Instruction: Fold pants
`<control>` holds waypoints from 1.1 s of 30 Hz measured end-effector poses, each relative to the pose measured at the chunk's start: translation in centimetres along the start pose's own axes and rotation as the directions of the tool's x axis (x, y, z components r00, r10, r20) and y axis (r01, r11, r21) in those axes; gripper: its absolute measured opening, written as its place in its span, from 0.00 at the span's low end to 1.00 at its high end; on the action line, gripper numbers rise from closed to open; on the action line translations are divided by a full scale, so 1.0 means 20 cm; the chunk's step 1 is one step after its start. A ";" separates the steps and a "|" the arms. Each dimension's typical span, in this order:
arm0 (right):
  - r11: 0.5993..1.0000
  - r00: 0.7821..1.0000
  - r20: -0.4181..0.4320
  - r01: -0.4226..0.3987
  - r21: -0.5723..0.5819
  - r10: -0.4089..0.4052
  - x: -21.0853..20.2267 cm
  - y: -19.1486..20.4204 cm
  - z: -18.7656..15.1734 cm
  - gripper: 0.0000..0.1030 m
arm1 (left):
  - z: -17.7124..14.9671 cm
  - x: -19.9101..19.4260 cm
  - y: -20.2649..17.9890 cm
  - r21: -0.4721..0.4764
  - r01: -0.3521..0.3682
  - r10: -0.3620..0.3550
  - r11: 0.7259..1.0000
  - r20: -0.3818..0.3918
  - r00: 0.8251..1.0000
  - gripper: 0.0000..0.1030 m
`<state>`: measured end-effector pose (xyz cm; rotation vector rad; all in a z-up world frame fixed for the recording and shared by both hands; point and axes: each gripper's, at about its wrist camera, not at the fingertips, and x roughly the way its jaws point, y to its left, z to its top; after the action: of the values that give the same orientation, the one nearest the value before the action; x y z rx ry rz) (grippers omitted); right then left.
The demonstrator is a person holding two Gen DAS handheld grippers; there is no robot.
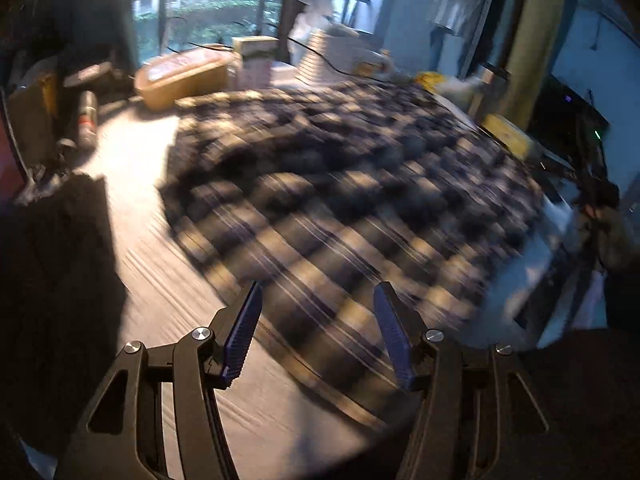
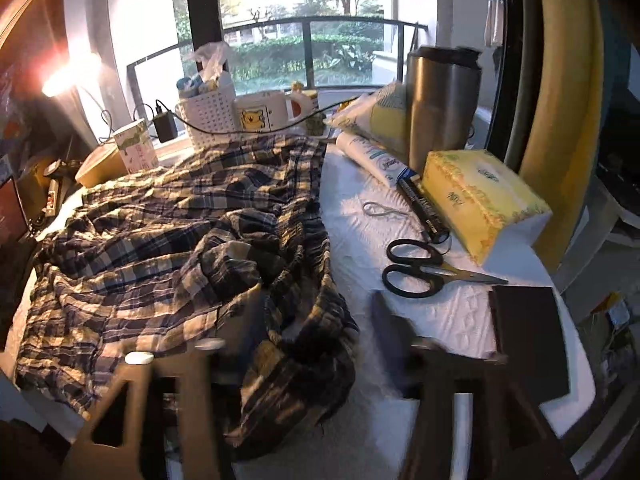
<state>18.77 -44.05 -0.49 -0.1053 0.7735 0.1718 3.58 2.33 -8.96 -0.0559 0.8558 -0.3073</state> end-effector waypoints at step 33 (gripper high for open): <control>0.760 0.998 0.055 0.028 -0.650 0.010 -0.22 0.26 -0.11 0.66 | -0.09 -0.14 -0.07 0.110 -0.147 0.139 0.983 0.073 0.988 0.02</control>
<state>13.18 -39.84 0.78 -0.7709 0.6273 0.4329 0.19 1.96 -7.96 0.1026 0.7720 -0.2181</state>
